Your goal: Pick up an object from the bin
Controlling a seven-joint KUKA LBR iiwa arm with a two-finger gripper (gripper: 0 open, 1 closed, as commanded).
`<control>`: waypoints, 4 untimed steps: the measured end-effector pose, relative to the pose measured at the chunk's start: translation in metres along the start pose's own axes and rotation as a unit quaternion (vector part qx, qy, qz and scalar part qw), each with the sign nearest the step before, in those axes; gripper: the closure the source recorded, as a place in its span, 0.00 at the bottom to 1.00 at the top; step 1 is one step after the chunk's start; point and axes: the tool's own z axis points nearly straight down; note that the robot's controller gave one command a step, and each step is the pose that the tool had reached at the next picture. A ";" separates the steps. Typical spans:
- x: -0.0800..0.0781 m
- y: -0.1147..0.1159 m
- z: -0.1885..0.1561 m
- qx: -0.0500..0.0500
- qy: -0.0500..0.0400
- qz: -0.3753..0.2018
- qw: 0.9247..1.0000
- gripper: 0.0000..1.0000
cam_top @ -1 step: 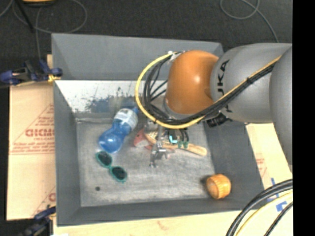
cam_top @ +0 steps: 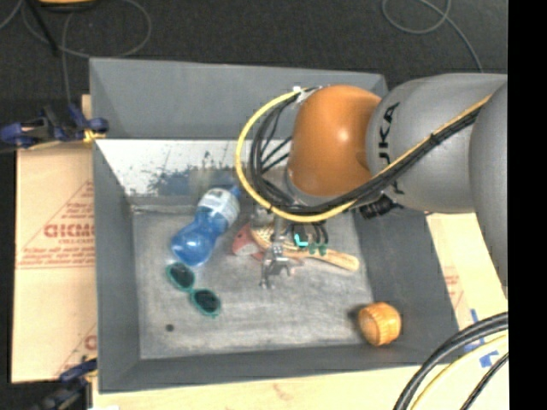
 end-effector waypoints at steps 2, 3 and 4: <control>-0.063 -0.023 0.085 0.000 -0.009 0.027 1.000 1.00; -0.063 -0.023 0.085 0.000 -0.009 0.028 1.000 1.00; -0.050 -0.014 0.042 0.001 0.002 0.058 0.998 1.00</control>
Offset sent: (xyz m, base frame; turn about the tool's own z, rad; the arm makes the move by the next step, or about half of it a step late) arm 0.0575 -0.0218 -0.0916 0.0532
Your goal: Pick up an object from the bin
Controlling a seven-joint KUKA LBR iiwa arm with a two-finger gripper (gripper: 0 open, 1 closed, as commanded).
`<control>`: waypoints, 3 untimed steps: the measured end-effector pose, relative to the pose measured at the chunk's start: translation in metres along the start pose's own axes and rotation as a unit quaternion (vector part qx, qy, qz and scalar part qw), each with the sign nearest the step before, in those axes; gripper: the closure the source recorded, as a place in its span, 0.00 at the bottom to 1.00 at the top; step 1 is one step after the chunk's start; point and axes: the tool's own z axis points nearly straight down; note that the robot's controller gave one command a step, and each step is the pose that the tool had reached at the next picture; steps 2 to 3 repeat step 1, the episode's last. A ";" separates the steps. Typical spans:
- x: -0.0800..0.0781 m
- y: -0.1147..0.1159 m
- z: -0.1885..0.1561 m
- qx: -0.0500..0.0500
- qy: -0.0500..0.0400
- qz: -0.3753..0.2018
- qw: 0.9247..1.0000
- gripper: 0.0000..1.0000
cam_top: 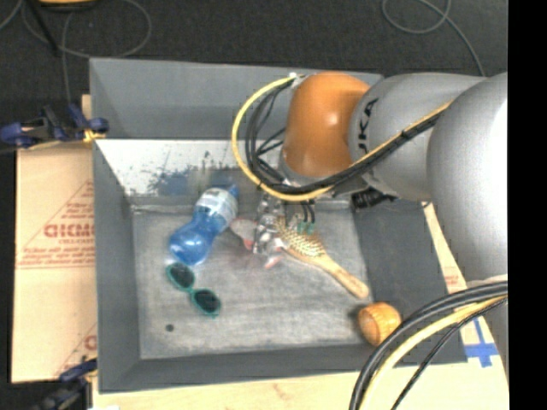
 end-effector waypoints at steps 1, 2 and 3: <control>-0.012 -0.022 -0.120 0.001 -0.003 -0.023 1.000 1.00; -0.012 -0.022 -0.120 0.001 -0.003 -0.023 1.000 1.00; -0.012 -0.022 -0.120 0.001 -0.003 -0.023 1.000 1.00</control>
Offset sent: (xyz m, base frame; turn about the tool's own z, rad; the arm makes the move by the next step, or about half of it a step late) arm 0.0000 0.0000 0.0000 0.0000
